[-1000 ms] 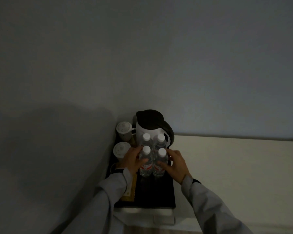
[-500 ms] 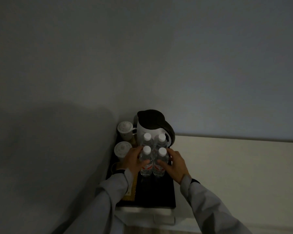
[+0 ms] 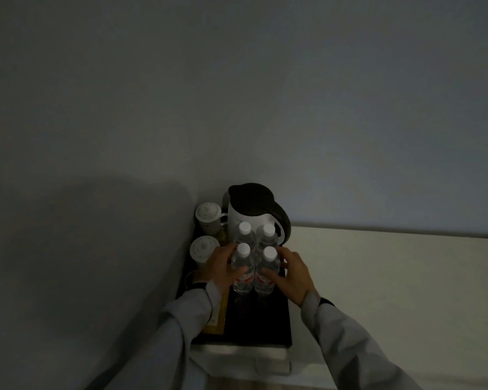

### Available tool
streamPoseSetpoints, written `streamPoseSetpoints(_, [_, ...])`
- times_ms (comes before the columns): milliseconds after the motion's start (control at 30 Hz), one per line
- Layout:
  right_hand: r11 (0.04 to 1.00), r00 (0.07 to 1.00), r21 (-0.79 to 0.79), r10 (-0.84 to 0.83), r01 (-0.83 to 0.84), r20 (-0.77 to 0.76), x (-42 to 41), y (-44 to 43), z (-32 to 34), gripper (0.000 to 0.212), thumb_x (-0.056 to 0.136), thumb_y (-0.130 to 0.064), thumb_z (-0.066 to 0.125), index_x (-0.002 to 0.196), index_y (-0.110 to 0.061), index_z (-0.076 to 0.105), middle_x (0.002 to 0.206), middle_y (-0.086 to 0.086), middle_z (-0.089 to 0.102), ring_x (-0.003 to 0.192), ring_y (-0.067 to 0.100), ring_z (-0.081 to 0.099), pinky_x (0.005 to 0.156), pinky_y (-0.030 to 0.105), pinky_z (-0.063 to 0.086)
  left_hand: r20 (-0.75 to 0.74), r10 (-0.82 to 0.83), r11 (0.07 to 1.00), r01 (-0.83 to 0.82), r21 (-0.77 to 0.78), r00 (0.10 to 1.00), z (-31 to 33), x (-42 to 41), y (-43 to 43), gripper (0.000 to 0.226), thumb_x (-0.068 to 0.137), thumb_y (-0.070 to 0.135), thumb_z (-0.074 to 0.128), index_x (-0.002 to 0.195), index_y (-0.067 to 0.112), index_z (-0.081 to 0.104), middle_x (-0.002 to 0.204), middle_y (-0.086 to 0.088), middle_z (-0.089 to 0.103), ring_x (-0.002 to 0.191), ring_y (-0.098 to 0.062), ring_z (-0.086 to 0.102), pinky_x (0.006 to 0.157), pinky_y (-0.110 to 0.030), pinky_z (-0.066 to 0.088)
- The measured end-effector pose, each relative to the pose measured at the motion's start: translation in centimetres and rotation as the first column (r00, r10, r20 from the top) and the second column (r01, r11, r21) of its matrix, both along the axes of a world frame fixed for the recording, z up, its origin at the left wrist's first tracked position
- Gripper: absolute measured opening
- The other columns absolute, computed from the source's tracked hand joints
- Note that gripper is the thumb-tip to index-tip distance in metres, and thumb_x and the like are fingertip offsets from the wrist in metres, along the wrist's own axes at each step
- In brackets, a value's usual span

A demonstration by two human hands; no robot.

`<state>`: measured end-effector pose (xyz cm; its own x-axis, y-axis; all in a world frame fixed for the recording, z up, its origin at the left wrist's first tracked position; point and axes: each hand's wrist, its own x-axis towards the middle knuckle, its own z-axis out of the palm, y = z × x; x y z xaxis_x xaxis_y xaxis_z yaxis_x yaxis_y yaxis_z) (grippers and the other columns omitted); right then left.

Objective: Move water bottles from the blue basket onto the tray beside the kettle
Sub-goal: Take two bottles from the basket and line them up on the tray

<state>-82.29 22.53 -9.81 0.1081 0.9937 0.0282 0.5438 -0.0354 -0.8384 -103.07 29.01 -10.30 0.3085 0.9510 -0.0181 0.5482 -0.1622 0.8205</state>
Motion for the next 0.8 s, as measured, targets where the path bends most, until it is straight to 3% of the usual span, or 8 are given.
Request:
streamPoseSetpoints(200, [1.000, 1.000, -0.004, 0.007, -0.007, 0.002, 0.09, 0.10, -0.01, 0.054, 0.081, -0.031, 0.078, 0.129, -0.022, 0.056, 0.113, 0.014, 0.058, 0.108, 0.029, 0.060, 0.096, 0.039, 0.052, 0.006, 0.022, 1.000, -0.022, -0.010, 1.000, 0.19, -0.13, -0.17, 0.059, 0.081, 0.021, 0.078, 0.134, 0.013, 0.053, 0.126, -0.014, 0.057, 0.115, -0.026, 0.058, 0.092, -0.028, 0.046])
streamPoseSetpoints(600, [1.000, 1.000, -0.020, 0.020, -0.020, -0.016, 0.18, 0.14, 0.10, 0.052, 0.081, -0.032, 0.078, 0.127, -0.026, 0.056, 0.114, 0.012, 0.058, 0.109, 0.028, 0.060, 0.095, 0.034, 0.052, -0.020, 0.008, 1.000, -0.008, 0.025, 1.000, 0.12, -0.08, -0.15, 0.053, 0.081, 0.024, 0.078, 0.128, 0.012, 0.056, 0.119, -0.015, 0.060, 0.110, -0.028, 0.060, 0.091, -0.034, 0.050])
streamPoseSetpoints(700, [0.999, 1.000, -0.030, 0.022, -0.022, -0.004, 0.17, 0.18, 0.12, 0.054, 0.081, -0.033, 0.078, 0.128, -0.024, 0.055, 0.114, 0.013, 0.059, 0.110, 0.030, 0.059, 0.096, 0.040, 0.052, -0.043, 0.009, 1.000, -0.008, 0.022, 0.999, 0.18, -0.10, -0.11, 0.053, 0.081, 0.027, 0.077, 0.128, 0.015, 0.056, 0.119, -0.013, 0.059, 0.109, -0.027, 0.060, 0.092, -0.037, 0.051])
streamPoseSetpoints(800, [0.999, 1.000, -0.040, 0.015, -0.015, 0.006, 0.08, 0.15, 0.17, 0.054, 0.081, -0.035, 0.077, 0.129, -0.026, 0.055, 0.115, 0.013, 0.059, 0.110, 0.031, 0.060, 0.097, 0.042, 0.052, -0.044, 0.010, 1.000, -0.009, 0.025, 0.999, -0.02, -0.09, -0.16, 0.051, 0.082, 0.028, 0.076, 0.128, 0.018, 0.056, 0.119, -0.011, 0.058, 0.109, -0.025, 0.059, 0.088, -0.030, 0.047])
